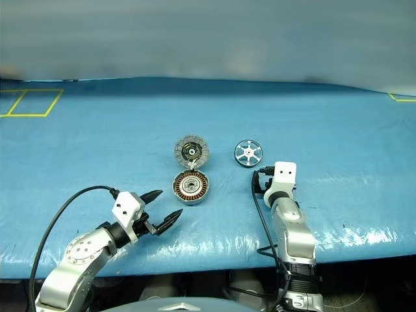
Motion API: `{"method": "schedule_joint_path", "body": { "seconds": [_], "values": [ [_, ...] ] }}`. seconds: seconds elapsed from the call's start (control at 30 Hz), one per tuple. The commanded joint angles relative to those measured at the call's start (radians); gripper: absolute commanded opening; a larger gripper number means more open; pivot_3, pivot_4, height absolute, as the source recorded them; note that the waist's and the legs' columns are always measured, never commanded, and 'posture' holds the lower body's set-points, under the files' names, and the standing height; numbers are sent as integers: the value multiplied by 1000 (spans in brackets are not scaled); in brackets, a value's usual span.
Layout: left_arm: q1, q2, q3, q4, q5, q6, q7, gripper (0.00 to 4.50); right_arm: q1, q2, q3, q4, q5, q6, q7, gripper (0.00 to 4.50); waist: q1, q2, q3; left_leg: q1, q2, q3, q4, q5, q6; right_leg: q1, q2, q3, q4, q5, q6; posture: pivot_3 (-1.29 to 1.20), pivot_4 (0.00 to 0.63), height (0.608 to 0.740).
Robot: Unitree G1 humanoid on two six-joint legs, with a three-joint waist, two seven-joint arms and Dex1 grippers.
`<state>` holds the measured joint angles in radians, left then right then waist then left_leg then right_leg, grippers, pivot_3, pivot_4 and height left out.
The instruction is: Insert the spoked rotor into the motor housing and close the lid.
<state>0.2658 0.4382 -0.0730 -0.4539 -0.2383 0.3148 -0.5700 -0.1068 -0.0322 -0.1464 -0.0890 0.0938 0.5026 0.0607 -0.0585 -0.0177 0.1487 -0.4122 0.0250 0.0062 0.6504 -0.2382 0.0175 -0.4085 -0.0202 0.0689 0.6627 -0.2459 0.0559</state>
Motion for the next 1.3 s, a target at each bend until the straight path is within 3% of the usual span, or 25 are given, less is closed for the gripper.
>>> {"method": "schedule_joint_path", "body": {
  "seconds": [0.03,0.3,0.7,0.83,1.0,1.3],
  "values": [
    [-2,3,-2,-34,-9,-21,-11,4500,-9,7,2,62,8,-24,-8,4475,-1,0,0,0,0,0,0,0,0,0,0,0,0,-1,-1,0,150,740],
    [-3,1,-6,-35,-5,-21,-7,4500,-52,-13,41,201,-47,-110,-29,4475,-4,-2,-1,4,0,1,2,1,1,5,0,1,0,-2,-4,0,150,740],
    [11,-3,-2,-43,-3,-21,7,4500,-5,-24,55,130,-48,-78,-39,668,4,-3,-2,12,1,0,0,0,1,12,-4,1,-1,-4,-5,0,150,740],
    [16,-2,1,-44,-3,-23,8,4500,62,-55,94,-10,-40,21,5,663,10,-2,-2,11,0,0,-2,0,1,11,-4,1,-2,-5,-7,0,150,740],
    [18,1,6,-42,-3,-25,7,4500,122,-173,212,-254,2,165,167,663,15,-2,-1,11,1,0,-4,0,1,10,-4,1,-2,-6,-8,0,150,740],
    [21,-6,4,-26,15,-79,23,4500,-9,-300,360,-486,129,220,414,663,19,0,4,10,1,0,-3,0,1,9,-3,0,-2,-9,-3,0,150,740]
  ]
}}
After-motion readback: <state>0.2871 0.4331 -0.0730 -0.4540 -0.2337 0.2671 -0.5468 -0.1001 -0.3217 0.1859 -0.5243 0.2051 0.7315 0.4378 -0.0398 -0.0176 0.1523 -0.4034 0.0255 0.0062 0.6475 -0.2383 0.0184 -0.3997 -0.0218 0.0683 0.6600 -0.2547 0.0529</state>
